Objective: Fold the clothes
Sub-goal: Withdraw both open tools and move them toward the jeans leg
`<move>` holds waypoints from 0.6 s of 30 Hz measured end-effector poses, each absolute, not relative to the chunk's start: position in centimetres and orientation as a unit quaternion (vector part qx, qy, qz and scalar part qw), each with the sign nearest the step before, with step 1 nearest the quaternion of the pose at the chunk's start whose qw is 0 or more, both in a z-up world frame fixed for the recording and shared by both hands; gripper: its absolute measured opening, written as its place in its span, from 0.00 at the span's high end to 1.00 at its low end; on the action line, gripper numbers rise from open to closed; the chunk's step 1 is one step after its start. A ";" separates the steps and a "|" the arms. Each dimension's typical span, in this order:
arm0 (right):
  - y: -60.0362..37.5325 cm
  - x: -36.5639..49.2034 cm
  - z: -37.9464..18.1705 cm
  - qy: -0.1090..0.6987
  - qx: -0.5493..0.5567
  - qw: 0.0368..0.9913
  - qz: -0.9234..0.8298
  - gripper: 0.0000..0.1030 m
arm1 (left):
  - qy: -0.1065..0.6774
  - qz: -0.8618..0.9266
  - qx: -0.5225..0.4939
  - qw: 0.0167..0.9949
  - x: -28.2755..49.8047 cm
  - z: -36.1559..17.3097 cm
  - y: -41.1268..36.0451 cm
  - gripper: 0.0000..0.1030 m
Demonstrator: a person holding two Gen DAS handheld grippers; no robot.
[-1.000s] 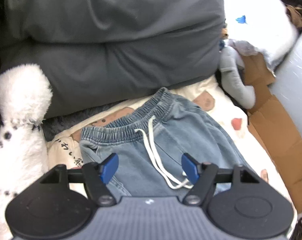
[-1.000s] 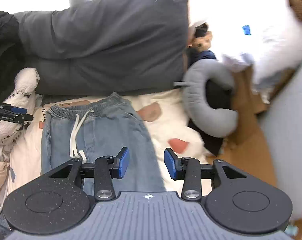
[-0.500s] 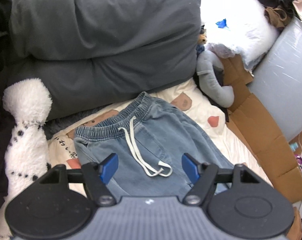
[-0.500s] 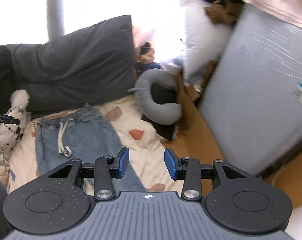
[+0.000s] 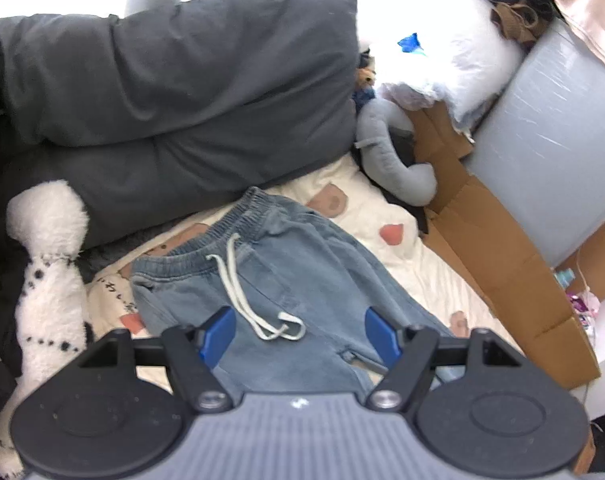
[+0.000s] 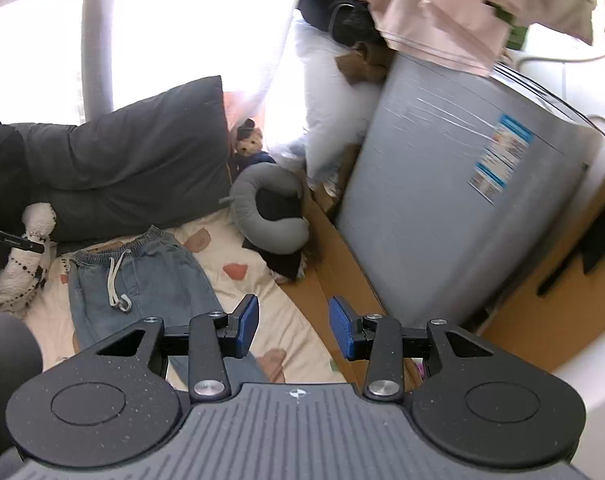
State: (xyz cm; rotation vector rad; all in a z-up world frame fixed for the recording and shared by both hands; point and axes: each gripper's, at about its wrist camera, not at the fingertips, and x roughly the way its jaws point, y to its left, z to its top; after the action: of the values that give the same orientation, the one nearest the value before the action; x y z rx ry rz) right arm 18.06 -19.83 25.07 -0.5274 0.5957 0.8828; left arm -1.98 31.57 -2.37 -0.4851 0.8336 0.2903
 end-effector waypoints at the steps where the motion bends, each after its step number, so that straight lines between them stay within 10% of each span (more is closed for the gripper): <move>1: -21.0 17.9 25.4 0.281 -0.247 0.831 0.412 0.55 | 0.401 0.135 -0.231 0.876 -1.8 -2.1 31.1 0.28; 18: -33.4 19.0 18.8 0.346 -0.157 0.855 0.353 0.54 | 0.399 0.093 -0.225 0.884 1.1 1.4 27.4 0.26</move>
State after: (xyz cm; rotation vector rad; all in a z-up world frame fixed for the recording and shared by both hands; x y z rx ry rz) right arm 18.98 -33.39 18.76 -0.3306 0.7264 0.7420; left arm 1.10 27.45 1.42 -0.4686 0.8301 0.1935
